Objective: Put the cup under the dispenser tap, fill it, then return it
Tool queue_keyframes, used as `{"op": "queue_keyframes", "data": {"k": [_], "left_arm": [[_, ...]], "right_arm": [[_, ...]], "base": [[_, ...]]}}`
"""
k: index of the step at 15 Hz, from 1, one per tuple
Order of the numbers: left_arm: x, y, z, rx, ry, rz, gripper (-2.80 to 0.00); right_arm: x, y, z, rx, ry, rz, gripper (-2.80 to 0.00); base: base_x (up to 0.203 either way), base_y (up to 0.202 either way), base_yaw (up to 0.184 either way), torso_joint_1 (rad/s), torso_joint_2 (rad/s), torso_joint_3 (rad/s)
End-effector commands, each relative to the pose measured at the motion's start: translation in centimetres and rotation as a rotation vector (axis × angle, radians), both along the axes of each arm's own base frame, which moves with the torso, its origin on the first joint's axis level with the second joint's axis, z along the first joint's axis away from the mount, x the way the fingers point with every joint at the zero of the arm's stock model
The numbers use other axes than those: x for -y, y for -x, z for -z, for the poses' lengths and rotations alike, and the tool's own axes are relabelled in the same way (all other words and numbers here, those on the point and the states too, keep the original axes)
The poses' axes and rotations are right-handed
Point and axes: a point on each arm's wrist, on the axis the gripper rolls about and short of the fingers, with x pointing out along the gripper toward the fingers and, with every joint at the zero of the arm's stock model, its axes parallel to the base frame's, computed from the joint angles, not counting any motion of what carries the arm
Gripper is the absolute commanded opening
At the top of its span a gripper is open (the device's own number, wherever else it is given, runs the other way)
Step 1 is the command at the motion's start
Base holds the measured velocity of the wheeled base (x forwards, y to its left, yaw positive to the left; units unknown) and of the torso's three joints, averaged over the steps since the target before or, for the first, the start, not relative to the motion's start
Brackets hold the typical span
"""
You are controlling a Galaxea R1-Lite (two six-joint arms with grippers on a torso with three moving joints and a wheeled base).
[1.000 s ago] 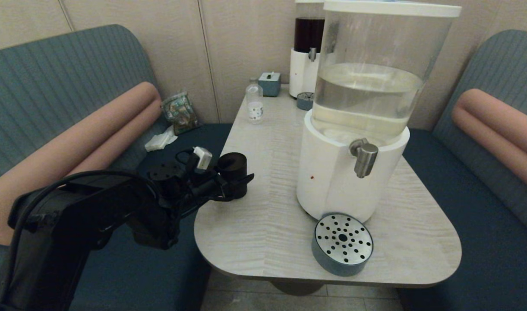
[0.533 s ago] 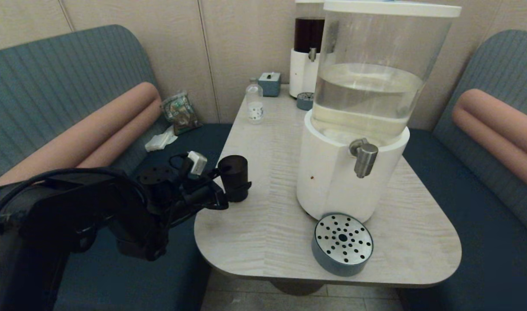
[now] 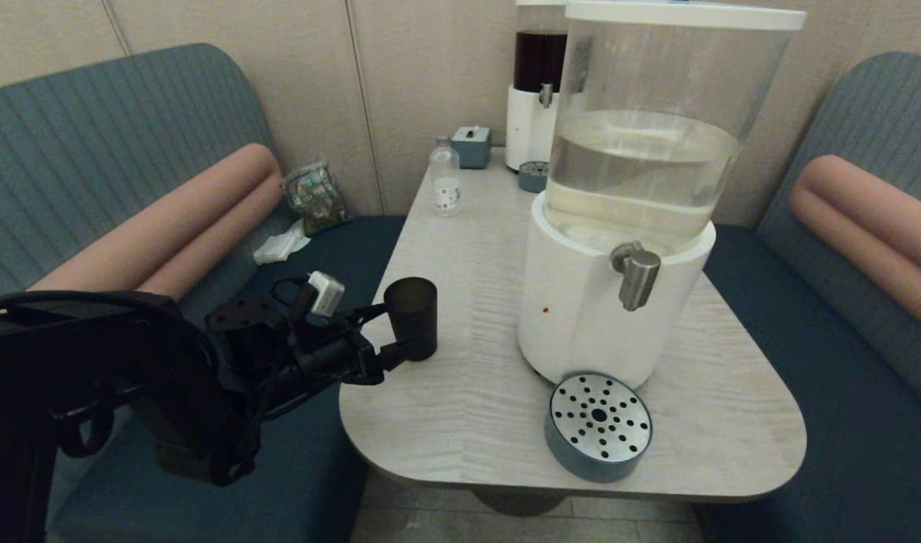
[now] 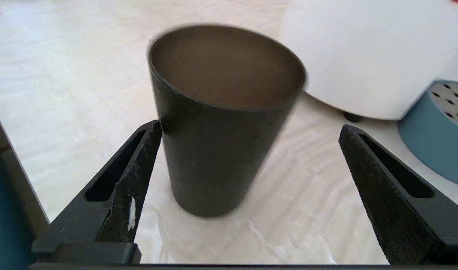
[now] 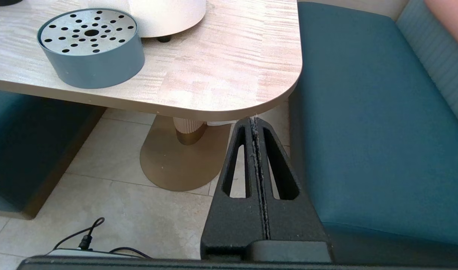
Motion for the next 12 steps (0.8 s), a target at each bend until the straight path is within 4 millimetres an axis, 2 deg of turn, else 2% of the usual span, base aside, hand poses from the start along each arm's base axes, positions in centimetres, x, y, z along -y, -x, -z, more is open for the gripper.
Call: {"op": "queue_keyframes", "data": {"k": [1, 8, 12], "left_arm": [[-0.3, 0.8, -0.4, 0.000, 0.000, -0.002, 0.00], [-2.7, 1.3, -0.7, 0.000, -0.015, -0.023, 0.00], [-3.6, 3.2, -1.6, 0.000, -0.025, -0.010, 0.00]], "right_arm": [[0.0, 0.0, 0.0, -0.002, 0.001, 0.000, -2.80], [0.0, 0.0, 0.0, -0.003, 0.001, -0.001, -2.80], [0.0, 0.0, 0.0, -0.003, 0.001, 0.000, -2.80]], "base": [[0.000, 0.000, 0.000, 0.000, 0.00, 0.000], [0.000, 0.000, 0.000, 0.000, 0.00, 0.000], [0.000, 0.000, 0.000, 0.000, 0.00, 0.000]]}}
